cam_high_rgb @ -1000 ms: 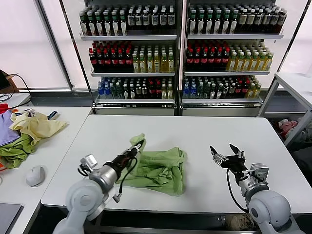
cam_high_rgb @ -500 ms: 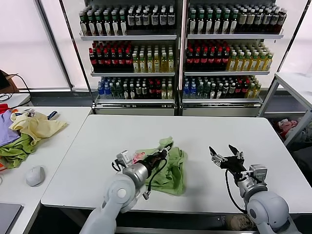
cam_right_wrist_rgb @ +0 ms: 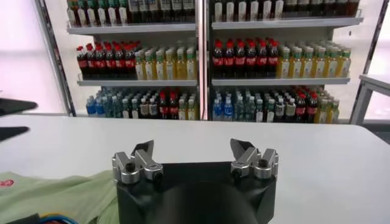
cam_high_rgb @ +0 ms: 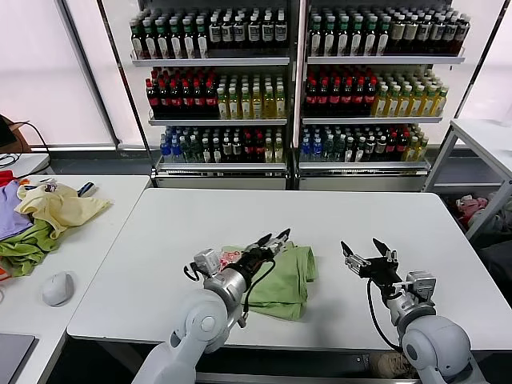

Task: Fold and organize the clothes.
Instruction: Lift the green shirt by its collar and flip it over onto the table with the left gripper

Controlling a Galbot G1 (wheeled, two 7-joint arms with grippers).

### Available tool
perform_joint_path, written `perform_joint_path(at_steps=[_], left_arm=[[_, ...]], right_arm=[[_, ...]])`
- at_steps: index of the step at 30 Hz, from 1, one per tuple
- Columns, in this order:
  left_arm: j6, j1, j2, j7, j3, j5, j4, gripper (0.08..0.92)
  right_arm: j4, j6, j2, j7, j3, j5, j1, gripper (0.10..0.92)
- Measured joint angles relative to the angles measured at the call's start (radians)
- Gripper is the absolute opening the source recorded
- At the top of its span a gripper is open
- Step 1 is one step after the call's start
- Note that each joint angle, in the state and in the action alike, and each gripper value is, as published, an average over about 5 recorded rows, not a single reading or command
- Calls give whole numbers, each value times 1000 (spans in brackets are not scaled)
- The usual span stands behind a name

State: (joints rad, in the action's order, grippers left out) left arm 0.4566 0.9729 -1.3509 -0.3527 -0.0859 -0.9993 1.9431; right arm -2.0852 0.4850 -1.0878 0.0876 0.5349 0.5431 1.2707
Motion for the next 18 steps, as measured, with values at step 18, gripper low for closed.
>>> perform_joint_path(at_steps=[18], left_arm=[[-18, 163, 107, 34, -106, 476, -64, 823]], right_arm=[[-3, -2, -8, -1, -5, -12, 2, 823]])
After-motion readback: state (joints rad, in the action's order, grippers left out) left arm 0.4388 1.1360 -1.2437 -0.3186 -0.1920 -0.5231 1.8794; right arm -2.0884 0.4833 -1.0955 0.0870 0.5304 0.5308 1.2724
